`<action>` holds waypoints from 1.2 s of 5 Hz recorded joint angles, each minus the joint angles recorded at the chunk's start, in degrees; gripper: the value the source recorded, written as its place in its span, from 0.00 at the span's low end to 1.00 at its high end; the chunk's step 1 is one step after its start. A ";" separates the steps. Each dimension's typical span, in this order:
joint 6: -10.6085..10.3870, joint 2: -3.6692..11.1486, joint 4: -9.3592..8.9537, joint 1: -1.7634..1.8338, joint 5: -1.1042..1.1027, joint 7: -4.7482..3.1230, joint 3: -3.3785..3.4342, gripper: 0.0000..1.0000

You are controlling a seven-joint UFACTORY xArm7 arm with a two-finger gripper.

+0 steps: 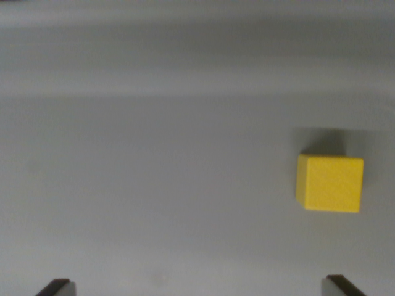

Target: Pick yellow cube

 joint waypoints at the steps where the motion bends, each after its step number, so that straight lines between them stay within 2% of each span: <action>1: 0.00 0.00 0.00 0.00 0.00 0.00 0.00 0.00; 2: -2.73 2.28 -0.74 -0.69 0.20 -1.29 -0.35 0.00; 3: -2.73 2.28 -0.74 -0.69 0.20 -1.29 -0.35 0.00; 4: -5.45 4.56 -1.47 -1.39 0.40 -2.58 -0.69 0.00; 5: -5.45 4.56 -1.47 -1.39 0.40 -2.58 -0.69 0.00; 6: -8.05 6.73 -2.17 -2.05 0.59 -3.81 -1.03 0.00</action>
